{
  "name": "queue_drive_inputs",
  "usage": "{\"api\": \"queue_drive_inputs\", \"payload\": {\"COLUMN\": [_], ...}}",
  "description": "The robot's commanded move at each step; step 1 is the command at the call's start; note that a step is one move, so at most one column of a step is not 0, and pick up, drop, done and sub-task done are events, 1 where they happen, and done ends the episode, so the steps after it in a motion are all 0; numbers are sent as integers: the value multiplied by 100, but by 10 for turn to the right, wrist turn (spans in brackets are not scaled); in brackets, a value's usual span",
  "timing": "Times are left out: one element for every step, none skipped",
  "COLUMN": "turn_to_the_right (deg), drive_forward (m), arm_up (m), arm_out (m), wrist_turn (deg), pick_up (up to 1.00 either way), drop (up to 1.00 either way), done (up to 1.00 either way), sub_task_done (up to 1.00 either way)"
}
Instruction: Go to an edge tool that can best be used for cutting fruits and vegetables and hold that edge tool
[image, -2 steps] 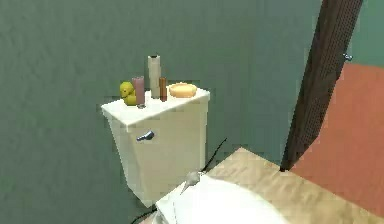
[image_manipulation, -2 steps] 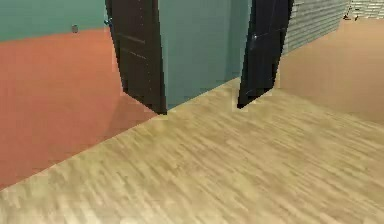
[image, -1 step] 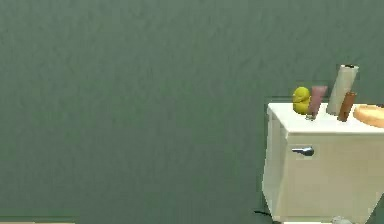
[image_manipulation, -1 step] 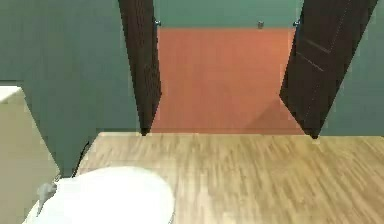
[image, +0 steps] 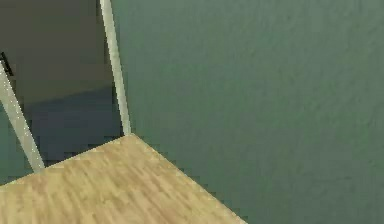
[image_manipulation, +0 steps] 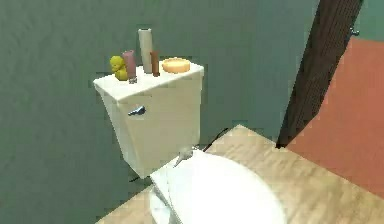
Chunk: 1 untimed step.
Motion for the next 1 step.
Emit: {"api": "queue_drive_inputs", "payload": {"turn_to_the_right": [-300], "drive_forward": [0], "arm_up": [0], "arm_out": [0], "wrist_turn": [0], "pick_up": [0], "drop": [0], "done": [0], "sub_task_done": [0]}}
